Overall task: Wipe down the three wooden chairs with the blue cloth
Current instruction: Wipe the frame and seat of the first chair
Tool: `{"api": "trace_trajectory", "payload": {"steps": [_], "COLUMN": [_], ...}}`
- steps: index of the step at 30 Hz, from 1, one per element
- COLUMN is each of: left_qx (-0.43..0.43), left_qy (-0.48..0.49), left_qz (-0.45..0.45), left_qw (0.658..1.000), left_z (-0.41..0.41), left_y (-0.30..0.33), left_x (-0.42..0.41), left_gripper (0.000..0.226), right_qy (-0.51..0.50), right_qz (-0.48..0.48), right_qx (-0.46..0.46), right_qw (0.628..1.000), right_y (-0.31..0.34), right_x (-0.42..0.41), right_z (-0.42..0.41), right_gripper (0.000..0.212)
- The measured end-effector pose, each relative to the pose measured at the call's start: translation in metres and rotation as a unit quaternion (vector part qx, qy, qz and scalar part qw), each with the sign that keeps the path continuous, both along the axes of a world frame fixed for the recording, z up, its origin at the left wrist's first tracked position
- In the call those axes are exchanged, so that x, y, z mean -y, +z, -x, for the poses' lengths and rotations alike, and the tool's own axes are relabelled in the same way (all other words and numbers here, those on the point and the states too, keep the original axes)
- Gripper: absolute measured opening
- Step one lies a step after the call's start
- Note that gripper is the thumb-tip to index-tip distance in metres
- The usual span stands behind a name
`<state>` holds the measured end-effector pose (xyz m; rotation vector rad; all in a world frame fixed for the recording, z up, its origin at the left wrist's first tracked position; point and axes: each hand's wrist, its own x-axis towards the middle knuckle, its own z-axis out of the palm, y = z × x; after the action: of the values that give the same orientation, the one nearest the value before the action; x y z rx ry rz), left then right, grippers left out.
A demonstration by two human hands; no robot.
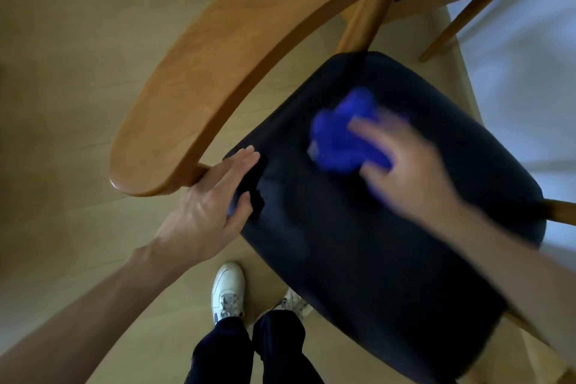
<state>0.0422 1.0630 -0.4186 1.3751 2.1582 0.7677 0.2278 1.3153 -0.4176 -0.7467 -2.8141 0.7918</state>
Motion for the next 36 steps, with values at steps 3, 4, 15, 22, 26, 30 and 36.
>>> {"api": "trace_trajectory", "payload": {"steps": [3,4,15,22,26,30,36], "left_qx": [-0.016,-0.017,-0.048,-0.042,-0.03,-0.024,-0.059], "left_qy": [0.002,0.005,-0.05,-0.03,0.009,-0.012,-0.089], "left_qz": [-0.01,-0.012,0.016,0.045,0.066,0.062,0.096], "left_qw": [1.0,1.0,0.997,0.998,0.997,0.998,0.99], "left_z": [-0.002,-0.002,0.003,-0.011,-0.011,0.0,0.008], "left_y": [-0.002,-0.001,0.003,-0.003,-0.006,-0.01,-0.015], "left_x": [-0.002,-0.003,-0.004,-0.024,-0.023,-0.013,0.01], "left_gripper": [0.051,0.052,0.052,0.052,0.064,0.056,0.058], "right_qy": [-0.142,-0.156,0.195,-0.075,-0.22,-0.147,0.078], "right_qz": [-0.022,-0.024,0.04,-0.044,-0.02,-0.05,0.032], "right_qx": [0.047,0.061,0.101,0.011,0.082,0.063,0.058], "right_qw": [0.988,0.986,0.975,0.996,0.972,0.986,0.995], "right_y": [0.001,-0.002,-0.02,-0.012,-0.023,-0.031,-0.028], "right_x": [-0.106,-0.118,0.116,-0.07,-0.161,-0.067,0.142], "right_z": [0.039,0.05,-0.032,-0.016,0.017,0.025,-0.028], "right_gripper": [0.053,0.055,0.055,0.058,0.055,0.058,0.06]}}
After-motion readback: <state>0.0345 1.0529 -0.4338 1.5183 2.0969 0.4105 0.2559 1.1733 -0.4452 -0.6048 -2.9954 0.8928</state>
